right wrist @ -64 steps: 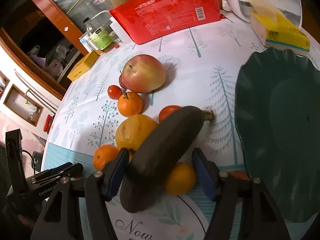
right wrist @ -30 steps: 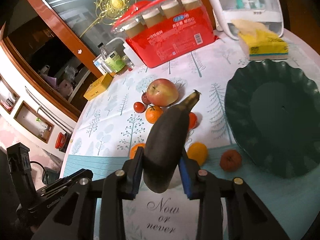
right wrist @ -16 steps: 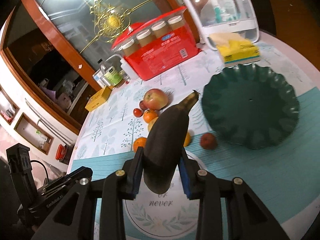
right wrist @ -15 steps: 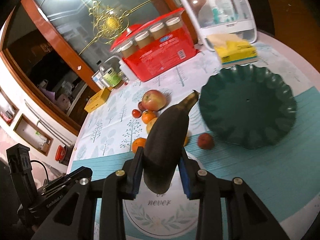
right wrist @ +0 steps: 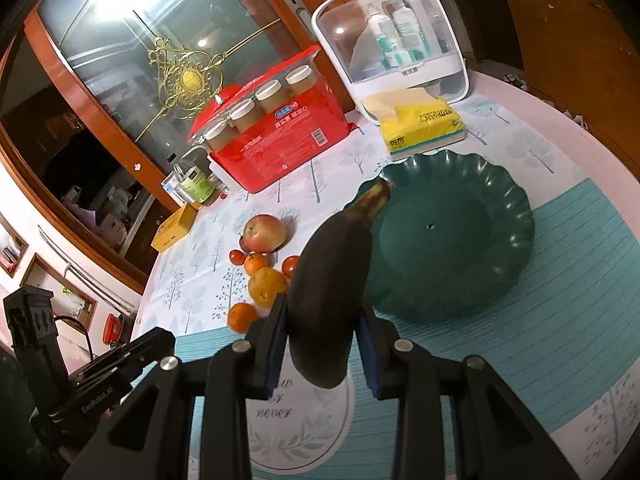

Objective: Organize fruits
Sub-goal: 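Carry the cucumber with the right tool over the green plate while the left carries the tomato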

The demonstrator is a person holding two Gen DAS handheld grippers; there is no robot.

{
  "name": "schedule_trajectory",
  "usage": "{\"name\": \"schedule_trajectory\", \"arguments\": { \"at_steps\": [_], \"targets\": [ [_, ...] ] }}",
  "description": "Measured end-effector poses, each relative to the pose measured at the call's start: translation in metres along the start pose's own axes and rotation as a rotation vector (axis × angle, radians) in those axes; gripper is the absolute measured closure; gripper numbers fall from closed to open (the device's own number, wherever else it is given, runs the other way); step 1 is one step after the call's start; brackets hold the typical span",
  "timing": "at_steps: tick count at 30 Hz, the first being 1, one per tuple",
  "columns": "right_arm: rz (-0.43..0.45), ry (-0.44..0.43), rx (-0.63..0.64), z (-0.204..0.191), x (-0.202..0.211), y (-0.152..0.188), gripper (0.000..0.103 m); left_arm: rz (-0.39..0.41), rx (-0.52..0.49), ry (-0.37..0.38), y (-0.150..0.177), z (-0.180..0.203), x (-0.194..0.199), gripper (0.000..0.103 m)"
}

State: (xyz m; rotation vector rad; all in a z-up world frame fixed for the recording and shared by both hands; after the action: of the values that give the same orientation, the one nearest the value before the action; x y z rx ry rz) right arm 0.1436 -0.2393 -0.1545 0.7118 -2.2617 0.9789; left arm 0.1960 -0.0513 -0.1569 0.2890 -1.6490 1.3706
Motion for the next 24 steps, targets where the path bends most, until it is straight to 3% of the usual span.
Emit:
{"name": "schedule_trajectory", "arguments": {
  "at_steps": [14, 24],
  "targets": [
    [-0.117, -0.108, 0.084, 0.038, -0.023, -0.059, 0.071, 0.034, 0.103, -0.051, -0.052, 0.053, -0.035, 0.079],
    [-0.220, -0.196, 0.118, 0.072, -0.056, -0.086, 0.071, 0.005, 0.140, -0.091, -0.079, 0.088, -0.079, 0.079]
  ]
}}
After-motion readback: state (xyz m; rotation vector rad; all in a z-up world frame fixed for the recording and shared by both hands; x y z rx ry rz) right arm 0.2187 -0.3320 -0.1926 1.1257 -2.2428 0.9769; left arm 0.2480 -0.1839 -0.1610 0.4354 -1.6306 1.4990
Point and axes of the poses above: each gripper's, at about its wrist camera, not at the fingertips, and x roughly against the way its jaws point, z to its right, y to its underside, the point moved 9 cm from there along -x, roughly the way its jaws point, and after that the axes turned 13 degrees about -x, right-handed, at the moved point
